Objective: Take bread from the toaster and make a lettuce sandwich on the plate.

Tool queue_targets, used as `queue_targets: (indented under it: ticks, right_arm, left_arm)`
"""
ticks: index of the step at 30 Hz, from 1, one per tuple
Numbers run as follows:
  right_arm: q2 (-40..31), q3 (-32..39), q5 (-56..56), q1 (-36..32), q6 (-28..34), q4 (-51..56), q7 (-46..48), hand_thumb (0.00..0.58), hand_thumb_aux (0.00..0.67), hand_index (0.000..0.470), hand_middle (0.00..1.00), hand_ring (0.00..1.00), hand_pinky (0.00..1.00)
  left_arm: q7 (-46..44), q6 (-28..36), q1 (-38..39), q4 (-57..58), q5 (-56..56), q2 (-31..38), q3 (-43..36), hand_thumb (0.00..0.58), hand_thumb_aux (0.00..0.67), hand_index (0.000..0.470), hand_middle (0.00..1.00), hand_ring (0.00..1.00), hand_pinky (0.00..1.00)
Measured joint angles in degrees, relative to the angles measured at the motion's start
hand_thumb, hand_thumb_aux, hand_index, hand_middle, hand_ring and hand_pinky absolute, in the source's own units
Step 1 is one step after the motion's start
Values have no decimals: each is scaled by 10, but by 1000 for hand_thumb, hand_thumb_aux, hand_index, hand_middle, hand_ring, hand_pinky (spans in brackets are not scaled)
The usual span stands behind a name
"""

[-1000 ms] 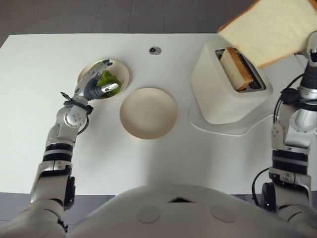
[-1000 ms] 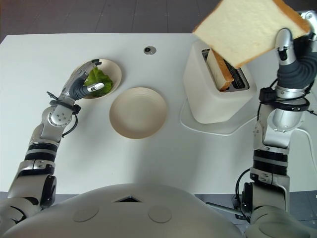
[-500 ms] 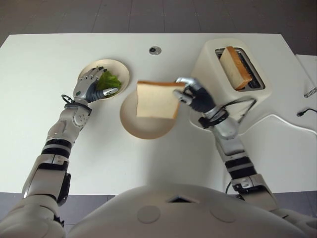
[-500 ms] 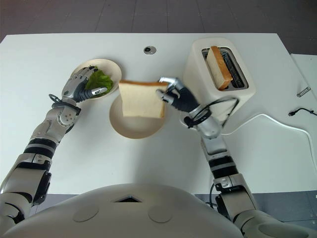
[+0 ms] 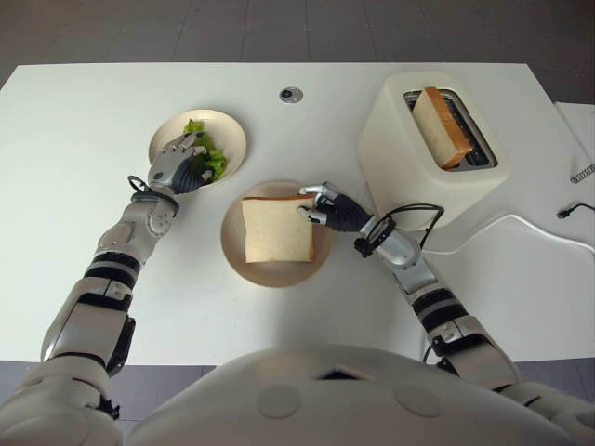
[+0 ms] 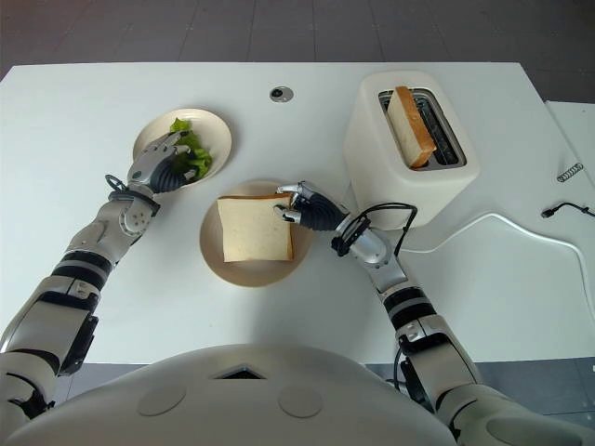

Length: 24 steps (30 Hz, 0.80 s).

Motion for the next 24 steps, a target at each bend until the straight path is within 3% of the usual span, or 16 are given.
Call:
queue_targets:
  ticks: [2, 3, 4, 7, 14, 21, 24]
  right_arm:
    - [-2, 8, 0, 0, -6, -3, 6, 579, 646, 453, 1000, 1000, 1000]
    - [-2, 10, -2, 1, -7, -3, 6, 234, 152, 107, 929, 929, 929]
    - [-2, 10, -5, 1, -8, -3, 4, 0, 0, 0, 816, 816, 816]
    - [-6, 4, -17, 1, -15, -6, -11, 0, 0, 0, 431, 431, 431]
    - [-4, -44, -49, -5, -29, -28, -89, 0, 0, 0, 286, 286, 286]
    - [-9, -89, -89, -10, -31, -32, -175, 0, 0, 0, 231, 231, 231]
    - [-8, -103, -61, -11, -33, -49, -182, 0, 0, 0, 220, 220, 220]
  left_arm:
    - [-1, -7, -6, 5, -1, 3, -6, 580, 670, 470, 0, 0, 0]
    - [0, -11, -8, 7, -5, 3, -8, 580, 670, 470, 0, 0, 0]
    - [1, -16, -7, 8, -15, 3, -8, 580, 670, 470, 0, 0, 0]
    - [1, -55, -7, 10, -51, -3, -1, 580, 670, 470, 0, 0, 0]
    - [-5, -143, -2, -16, -134, -15, 26, 580, 670, 470, 0, 0, 0]
    - [-65, -230, 40, -85, -191, -14, 34, 580, 670, 470, 0, 0, 0]
    - [-131, -304, 79, -147, -244, 7, 29, 580, 665, 466, 0, 0, 0]
